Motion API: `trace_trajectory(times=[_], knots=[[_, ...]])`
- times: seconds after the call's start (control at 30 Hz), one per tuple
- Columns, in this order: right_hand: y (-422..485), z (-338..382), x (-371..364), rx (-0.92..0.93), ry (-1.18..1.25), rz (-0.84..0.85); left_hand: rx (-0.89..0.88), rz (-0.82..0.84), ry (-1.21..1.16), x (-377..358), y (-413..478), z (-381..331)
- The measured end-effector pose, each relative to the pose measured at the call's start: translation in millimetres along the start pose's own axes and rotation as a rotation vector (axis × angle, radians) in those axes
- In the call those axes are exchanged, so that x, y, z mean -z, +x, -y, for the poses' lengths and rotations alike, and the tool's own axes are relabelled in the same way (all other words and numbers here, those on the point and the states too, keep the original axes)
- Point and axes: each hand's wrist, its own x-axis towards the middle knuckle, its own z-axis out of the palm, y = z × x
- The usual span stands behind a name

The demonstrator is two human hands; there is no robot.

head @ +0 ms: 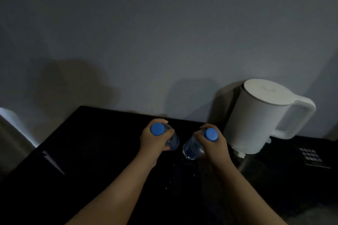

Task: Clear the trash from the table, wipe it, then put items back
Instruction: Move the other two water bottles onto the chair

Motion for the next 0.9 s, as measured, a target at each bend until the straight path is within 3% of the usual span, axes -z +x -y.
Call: trace_trajectory(times=[0.2, 0.47, 0.9], knots=[[-48, 5, 18, 0.009, -0.059, 0.088, -0.063, -0.054, -0.050, 8, -52, -10], [-96, 18, 45, 0.001, 0.106, 0.092, -0.114, -0.141, -0.075, 13, -122, -5], [-200, 35, 73, 0.043, 0.122, 0.091, -0.143, -0.151, -0.073, 41, -239, 3]])
